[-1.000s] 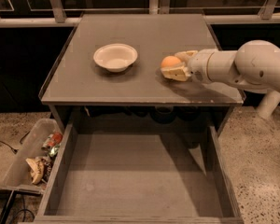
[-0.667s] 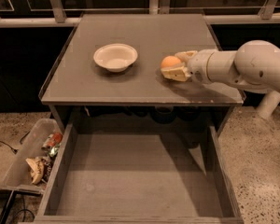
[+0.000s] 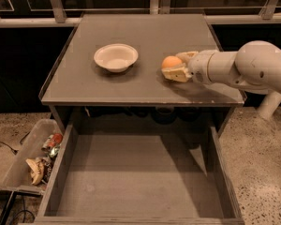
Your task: Pick orange from top drawer and place on counter
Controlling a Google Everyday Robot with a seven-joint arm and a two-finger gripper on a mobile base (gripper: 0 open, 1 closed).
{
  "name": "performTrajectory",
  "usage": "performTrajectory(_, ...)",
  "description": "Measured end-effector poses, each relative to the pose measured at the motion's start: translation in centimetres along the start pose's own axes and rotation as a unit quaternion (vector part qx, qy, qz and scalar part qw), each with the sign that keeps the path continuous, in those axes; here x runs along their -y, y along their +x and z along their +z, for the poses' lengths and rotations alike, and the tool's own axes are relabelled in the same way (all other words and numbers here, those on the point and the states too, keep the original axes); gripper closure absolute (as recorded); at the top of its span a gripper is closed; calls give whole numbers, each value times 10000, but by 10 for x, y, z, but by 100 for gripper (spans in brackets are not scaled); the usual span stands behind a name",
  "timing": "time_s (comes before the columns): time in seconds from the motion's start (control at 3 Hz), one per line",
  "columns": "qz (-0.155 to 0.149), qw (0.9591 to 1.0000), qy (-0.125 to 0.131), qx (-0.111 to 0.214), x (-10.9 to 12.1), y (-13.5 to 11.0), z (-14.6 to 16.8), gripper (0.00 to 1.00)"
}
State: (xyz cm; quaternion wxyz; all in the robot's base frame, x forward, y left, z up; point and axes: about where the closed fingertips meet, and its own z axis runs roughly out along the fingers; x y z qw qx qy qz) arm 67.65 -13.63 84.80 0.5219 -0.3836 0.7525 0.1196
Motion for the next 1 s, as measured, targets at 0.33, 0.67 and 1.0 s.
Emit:
performTrajectory(0.33, 0, 10000, 0, 0, 0, 0, 0, 11)
performTrajectory(0.67, 0, 10000, -1, 0, 0, 0, 0, 0)
performTrajectory(1.0, 0, 10000, -1, 0, 0, 0, 0, 0)
